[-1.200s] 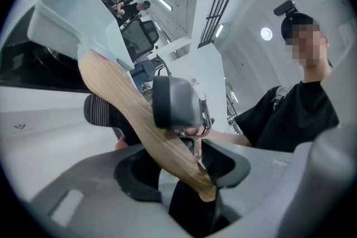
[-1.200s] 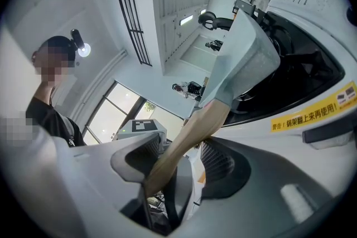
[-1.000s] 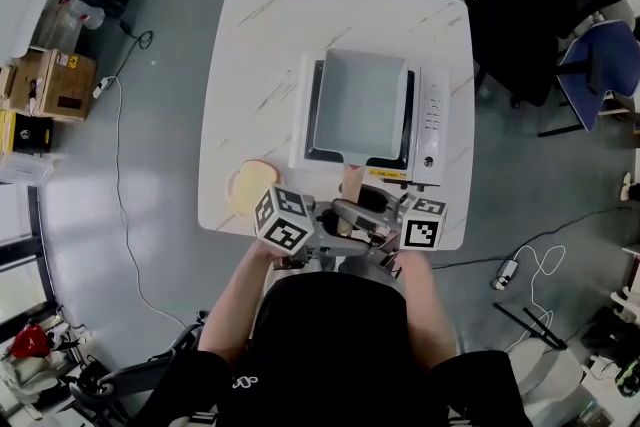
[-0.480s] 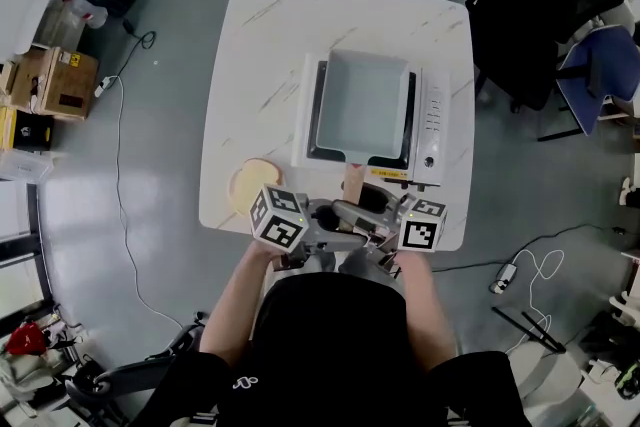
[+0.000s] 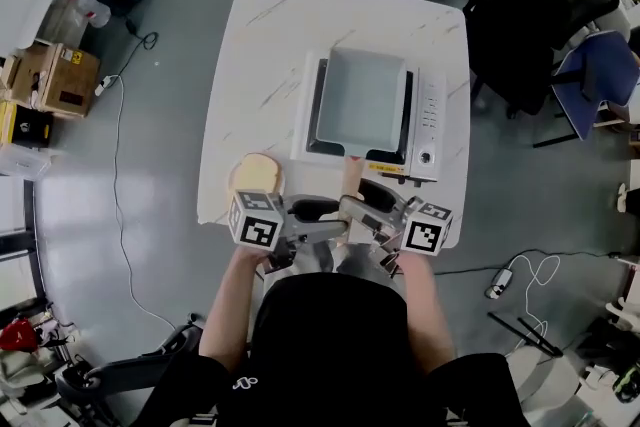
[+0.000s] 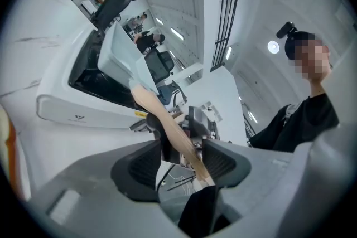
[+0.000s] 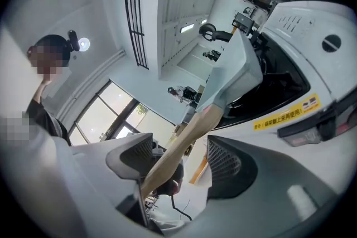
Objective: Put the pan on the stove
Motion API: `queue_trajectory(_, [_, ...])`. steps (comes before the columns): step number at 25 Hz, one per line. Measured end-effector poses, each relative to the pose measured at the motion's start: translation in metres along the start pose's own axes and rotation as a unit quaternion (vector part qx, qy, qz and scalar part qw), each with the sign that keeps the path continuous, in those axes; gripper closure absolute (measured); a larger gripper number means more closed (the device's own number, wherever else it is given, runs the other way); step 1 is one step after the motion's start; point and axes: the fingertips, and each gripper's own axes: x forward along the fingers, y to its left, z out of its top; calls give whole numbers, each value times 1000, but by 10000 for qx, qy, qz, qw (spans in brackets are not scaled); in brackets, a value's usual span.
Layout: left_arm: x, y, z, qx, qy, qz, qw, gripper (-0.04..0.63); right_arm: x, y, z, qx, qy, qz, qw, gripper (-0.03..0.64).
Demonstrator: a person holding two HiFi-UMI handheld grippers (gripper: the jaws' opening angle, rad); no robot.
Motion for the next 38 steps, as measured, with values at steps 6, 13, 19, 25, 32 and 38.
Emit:
queue_trajectory(6, [-29,9,25,382,-1091,858,9896,371,-25,-1,9,-213,-317,-343,9987,331])
queue_trajectory(13, [-47,-10,42,909,-2034,1448,9641,382,-51,13,19,-982,-602,-844,9898,391])
queue_trajectory(19, [-54,-33,44,1357,-2427,1781,9439,456,-63,35,20,-1541,-702,-949,9810,466])
queue_trajectory(25, [-60,-55,48,1877,-2711,2340,9146,523,-70,54,19,-1953,-820,-1030,9719,523])
queue_trajectory(32, [-61,-73,54,2284,-2795,2898,8865,594,-77,76,26,-2481,-1087,-1220,9549,617])
queue_trajectory(38, [-63,-73,55,2345,-2790,3584,8595,594,-83,87,28,-2744,-1217,-1391,9437,627])
